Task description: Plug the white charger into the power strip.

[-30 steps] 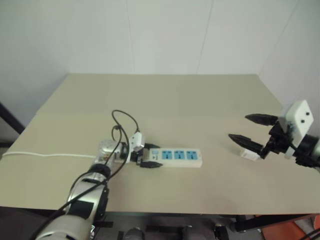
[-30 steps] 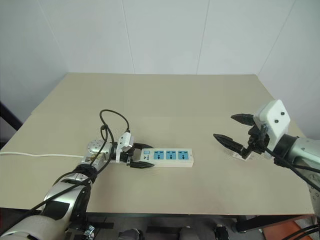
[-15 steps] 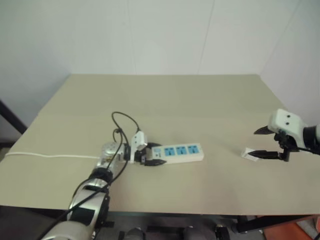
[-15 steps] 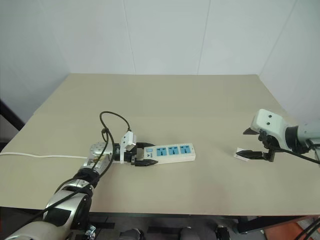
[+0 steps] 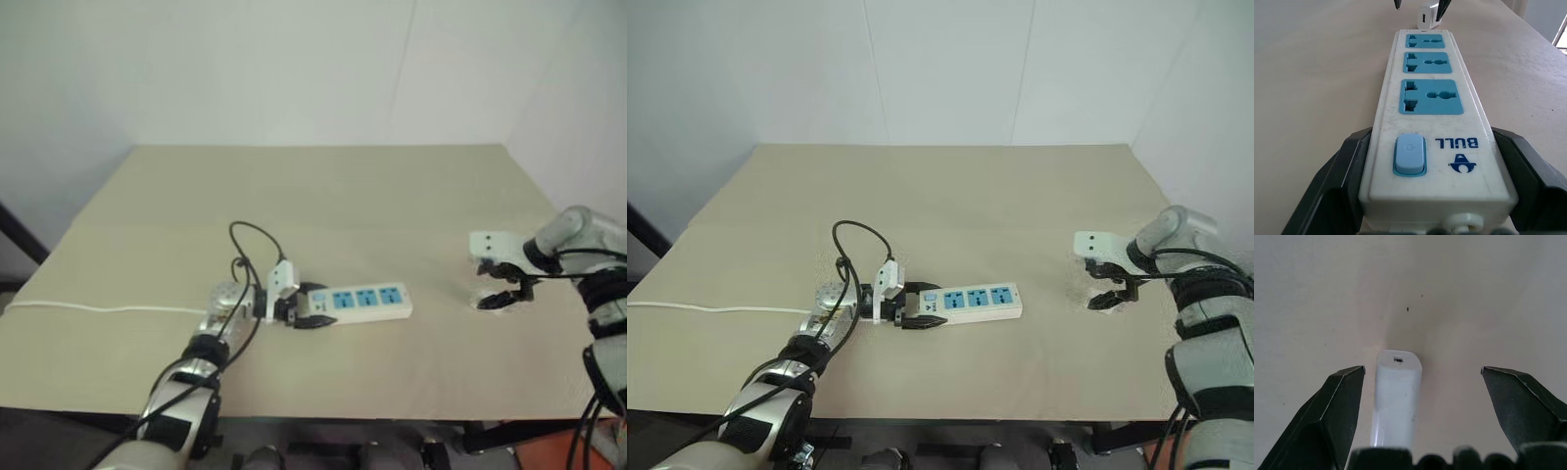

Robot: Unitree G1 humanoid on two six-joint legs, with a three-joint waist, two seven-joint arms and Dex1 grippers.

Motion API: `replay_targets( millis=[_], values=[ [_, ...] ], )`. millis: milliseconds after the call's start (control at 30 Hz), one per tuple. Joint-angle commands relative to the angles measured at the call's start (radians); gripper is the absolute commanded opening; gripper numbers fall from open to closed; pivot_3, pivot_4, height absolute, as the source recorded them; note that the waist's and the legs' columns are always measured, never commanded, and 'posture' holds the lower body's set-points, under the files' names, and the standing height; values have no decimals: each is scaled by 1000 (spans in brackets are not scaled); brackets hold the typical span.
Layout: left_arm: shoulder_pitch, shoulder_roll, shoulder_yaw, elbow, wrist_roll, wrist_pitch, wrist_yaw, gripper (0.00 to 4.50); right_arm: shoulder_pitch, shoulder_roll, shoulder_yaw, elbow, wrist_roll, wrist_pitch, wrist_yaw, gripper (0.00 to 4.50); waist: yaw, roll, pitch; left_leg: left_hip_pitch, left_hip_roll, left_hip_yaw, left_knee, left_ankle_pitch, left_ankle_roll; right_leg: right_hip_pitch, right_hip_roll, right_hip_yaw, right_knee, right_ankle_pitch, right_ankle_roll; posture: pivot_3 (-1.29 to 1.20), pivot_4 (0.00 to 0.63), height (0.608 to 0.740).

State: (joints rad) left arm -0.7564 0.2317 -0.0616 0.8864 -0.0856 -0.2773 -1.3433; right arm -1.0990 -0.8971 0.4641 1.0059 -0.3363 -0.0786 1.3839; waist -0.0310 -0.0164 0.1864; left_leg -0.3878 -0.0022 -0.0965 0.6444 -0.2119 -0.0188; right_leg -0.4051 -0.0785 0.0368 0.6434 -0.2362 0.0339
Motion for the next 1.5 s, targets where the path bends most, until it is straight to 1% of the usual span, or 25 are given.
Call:
replay_targets(
  millis=[33,300,600,967,1500],
  values=[
    [35,4,-13,-20,-11,25,4,3288,-33,8,-7,37,-28,-38,3,4500,-6,0,0,0,0,0,0,0,0,0,0,0,0,0,0,0,150,740],
    [48,17,-21,-42,-12,38,15,3288,-30,55,-1,95,-88,-28,-35,4500,-16,1,0,1,0,0,0,0,0,1,0,1,1,0,0,0,150,740],
    [49,22,-31,-45,-13,43,17,3288,-32,108,1,115,-134,-8,-62,4500,-22,-1,-3,6,0,1,0,0,0,4,1,2,2,0,1,0,150,740],
    [48,24,-42,-40,-9,44,19,3288,-72,146,-13,150,-149,31,-37,4500,-35,-2,-7,9,0,1,0,0,0,7,1,2,2,-2,3,0,150,740],
    [59,27,-53,-42,-4,38,23,3288,-109,165,-28,203,-139,87,3,4500,-35,-2,-7,9,0,1,0,0,0,7,0,2,2,-2,4,0,150,740]
  ],
)
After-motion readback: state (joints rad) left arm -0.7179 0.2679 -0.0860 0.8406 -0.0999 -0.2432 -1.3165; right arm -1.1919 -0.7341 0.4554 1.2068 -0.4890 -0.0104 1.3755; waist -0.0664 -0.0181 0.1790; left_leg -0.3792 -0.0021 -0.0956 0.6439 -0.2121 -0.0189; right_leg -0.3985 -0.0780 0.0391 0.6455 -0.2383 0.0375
